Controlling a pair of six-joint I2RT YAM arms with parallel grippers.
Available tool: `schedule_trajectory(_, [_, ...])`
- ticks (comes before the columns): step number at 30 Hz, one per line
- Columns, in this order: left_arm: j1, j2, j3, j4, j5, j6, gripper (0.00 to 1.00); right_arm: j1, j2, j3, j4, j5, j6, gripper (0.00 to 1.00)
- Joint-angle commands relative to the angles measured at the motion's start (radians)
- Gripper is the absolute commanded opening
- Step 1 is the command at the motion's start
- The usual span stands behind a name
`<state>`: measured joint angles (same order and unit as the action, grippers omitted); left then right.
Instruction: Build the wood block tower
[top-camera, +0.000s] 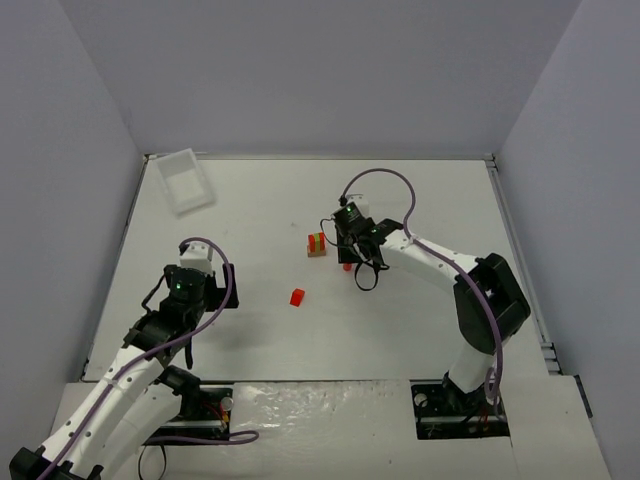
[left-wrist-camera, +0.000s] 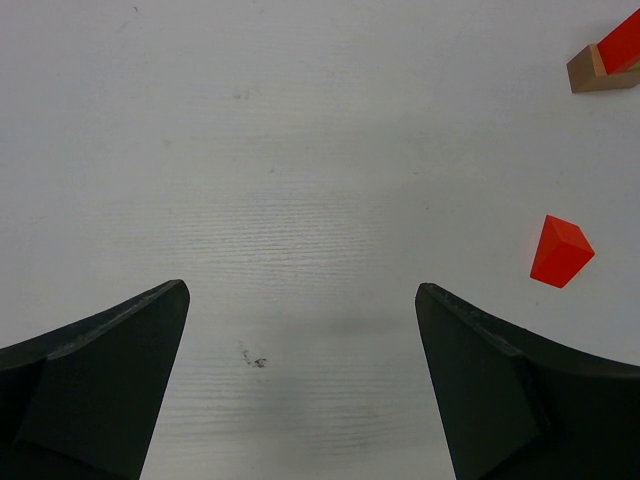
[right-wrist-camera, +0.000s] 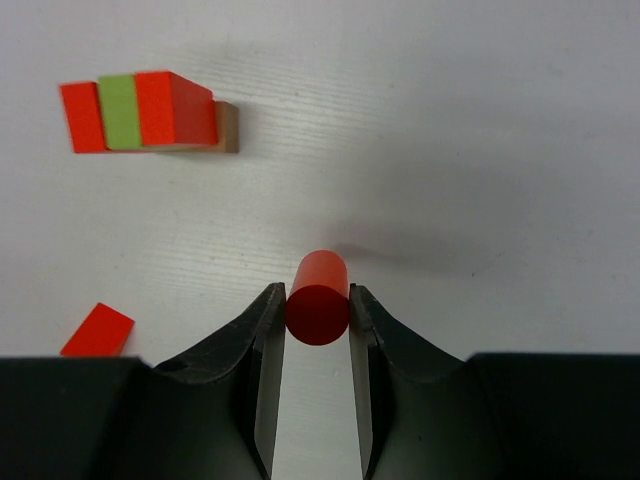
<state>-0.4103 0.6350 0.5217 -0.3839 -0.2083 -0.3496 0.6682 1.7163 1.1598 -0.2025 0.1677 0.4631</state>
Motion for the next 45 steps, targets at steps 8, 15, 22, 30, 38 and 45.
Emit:
schedule_trajectory(8, [0.001, 0.023, 0.087, 0.027, 0.017, 0.014, 0.96, 0.014, 0.002, 0.475, -0.277, -0.001, -0.108, 0.00])
schedule_trajectory(15, [0.000, 0.037, 0.137, -0.031, 0.044, 0.087, 0.96, 0.016, 0.129, 0.679, -0.390, -0.045, -0.149, 0.00])
schedule_trajectory(22, [-0.001, 0.086, 0.167, -0.032, 0.045, 0.161, 0.96, 0.025, 0.213, 0.772, -0.445, -0.063, -0.162, 0.00])
schedule_trajectory(30, [0.000, 0.084, 0.147, 0.005, 0.038, 0.159, 0.96, 0.037, 0.271, 0.831, -0.464, -0.061, -0.159, 0.00])
schedule_trajectory(38, [0.001, 0.102, 0.144, 0.012, 0.039, 0.167, 0.96, 0.055, 0.313, 0.845, -0.463, -0.043, -0.155, 0.00])
schedule_trajectory(45, [0.000, 0.107, 0.141, 0.020, 0.040, 0.174, 0.96, 0.065, 0.345, 0.863, -0.460, -0.008, -0.152, 0.00])
